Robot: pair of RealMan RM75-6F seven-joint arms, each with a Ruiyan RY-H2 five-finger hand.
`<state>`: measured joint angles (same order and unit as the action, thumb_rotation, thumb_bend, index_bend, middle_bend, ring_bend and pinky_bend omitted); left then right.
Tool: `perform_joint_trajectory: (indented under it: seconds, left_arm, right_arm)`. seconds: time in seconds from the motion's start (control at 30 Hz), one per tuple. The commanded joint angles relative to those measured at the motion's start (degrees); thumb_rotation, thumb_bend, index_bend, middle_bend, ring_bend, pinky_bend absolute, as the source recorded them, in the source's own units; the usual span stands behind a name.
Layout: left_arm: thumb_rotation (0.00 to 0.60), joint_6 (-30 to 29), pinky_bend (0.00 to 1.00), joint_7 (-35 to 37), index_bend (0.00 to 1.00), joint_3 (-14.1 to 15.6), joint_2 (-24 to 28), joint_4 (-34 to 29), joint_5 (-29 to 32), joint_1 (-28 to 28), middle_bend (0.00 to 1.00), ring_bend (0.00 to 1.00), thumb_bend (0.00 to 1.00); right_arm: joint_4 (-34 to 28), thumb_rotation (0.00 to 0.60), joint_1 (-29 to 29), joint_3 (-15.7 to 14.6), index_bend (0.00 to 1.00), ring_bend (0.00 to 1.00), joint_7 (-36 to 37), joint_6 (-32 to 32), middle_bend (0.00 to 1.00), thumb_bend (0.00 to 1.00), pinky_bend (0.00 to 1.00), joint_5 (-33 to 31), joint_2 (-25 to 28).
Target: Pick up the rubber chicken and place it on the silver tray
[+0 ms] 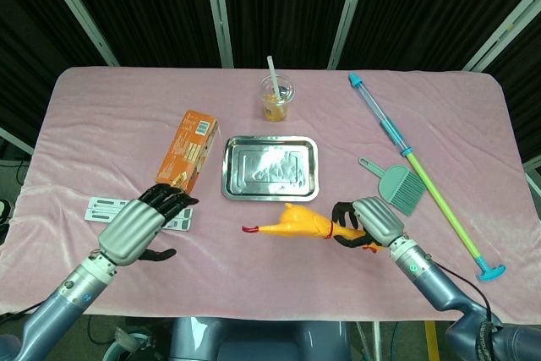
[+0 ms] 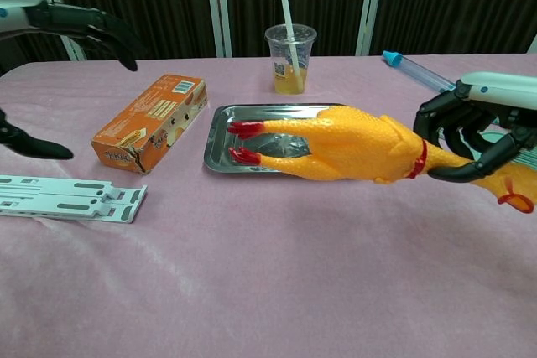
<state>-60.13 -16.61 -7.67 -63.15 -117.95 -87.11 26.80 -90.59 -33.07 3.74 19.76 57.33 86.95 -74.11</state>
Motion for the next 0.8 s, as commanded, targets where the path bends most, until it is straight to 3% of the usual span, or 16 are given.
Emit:
perform_joint_trajectory:
  seconds: [0.03, 0.37, 0.8]
  left_arm:
    - [0.6, 2.16, 0.15, -6.85, 0.18, -2.81, -5.58, -1.55, 6.85, 3.87, 0.22, 0.15, 0.0]
    - [0.6, -0.9, 0.18, -18.0, 0.19, -5.96, -15.87, -0.76, 18.53, 8.99, 0.23, 0.15, 0.01]
    - [0.6, 1.57, 0.18, -18.55, 0.19, -6.91, -20.74, -0.79, 29.08, 15.1, 0.23, 0.15, 0.01]
  right_arm:
    - [-1.49, 0.6, -0.28, 0.7, 0.83, 0.68, -1.41, 0.06, 0.67, 0.48, 0.82, -0.87, 0.16]
    - [-4.07, 0.6, -0.43, 0.89, 0.83, 0.68, -4.23, 0.02, 0.67, 0.48, 0.82, -1.95, 0.27]
    - [-4.35, 0.6, -1.08, 1.29, 0.83, 0.68, -6.61, -0.63, 0.67, 0.49, 0.82, -3.21, -0.84]
